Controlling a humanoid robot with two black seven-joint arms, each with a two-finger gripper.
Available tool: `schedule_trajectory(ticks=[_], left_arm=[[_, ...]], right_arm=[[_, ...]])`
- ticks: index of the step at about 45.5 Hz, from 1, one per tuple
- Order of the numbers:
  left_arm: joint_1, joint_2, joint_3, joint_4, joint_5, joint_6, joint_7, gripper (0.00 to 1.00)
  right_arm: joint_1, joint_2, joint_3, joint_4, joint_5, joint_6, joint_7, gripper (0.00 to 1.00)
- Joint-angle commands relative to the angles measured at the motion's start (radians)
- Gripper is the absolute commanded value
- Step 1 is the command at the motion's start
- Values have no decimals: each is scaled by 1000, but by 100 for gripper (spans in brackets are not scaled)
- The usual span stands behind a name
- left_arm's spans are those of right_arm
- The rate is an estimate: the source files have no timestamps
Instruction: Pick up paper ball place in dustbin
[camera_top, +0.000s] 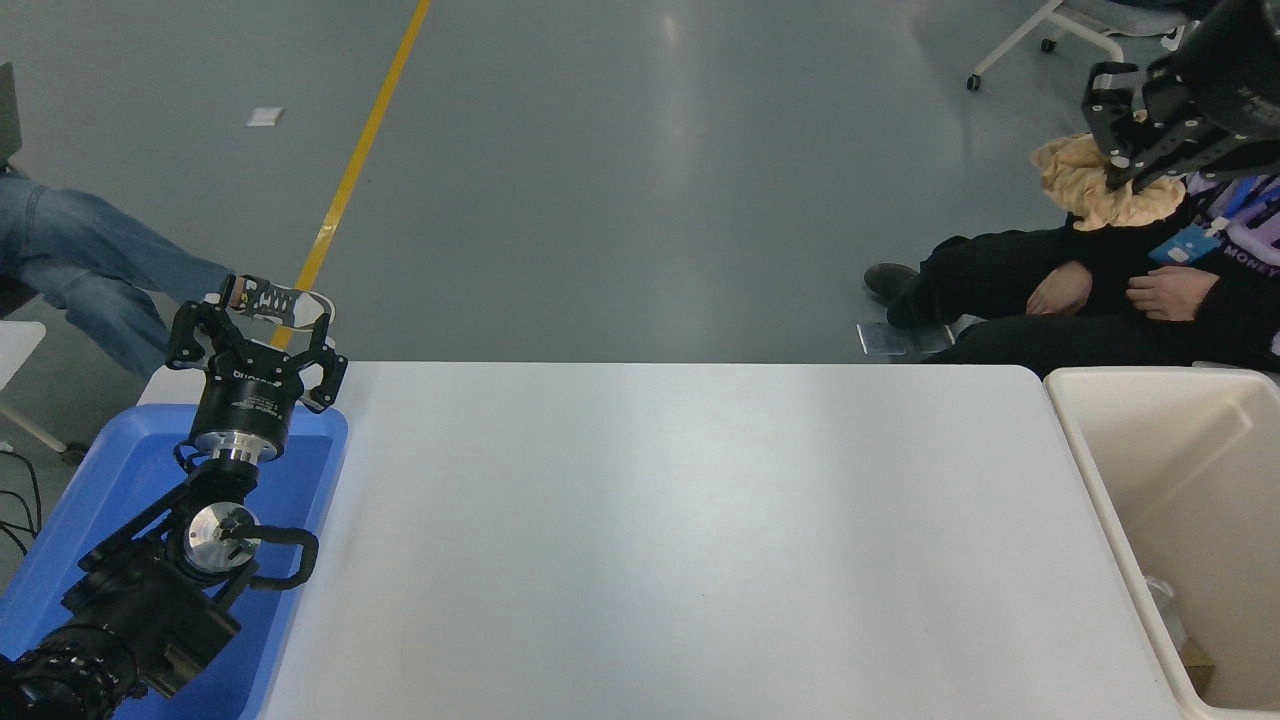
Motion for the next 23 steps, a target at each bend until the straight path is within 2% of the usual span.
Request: schedule_trajectory(ticks=[1, 6, 12, 23], left_arm=[[0, 0, 0, 0, -1, 0, 0, 99], [0, 0, 0, 0, 0, 0, 0, 99], [0, 0, 0, 0, -1, 0, 0, 99], [0, 0, 0, 0, 0, 0, 0, 99]], right_arm=[[-95, -184, -116, -88, -41, -23, 0, 0], [-216, -271, -110, -181, -73, -23, 2, 0], [-417, -314, -67, -327, -73, -34, 6, 0], [-859, -371, 271, -528, -81, -189, 8, 0]])
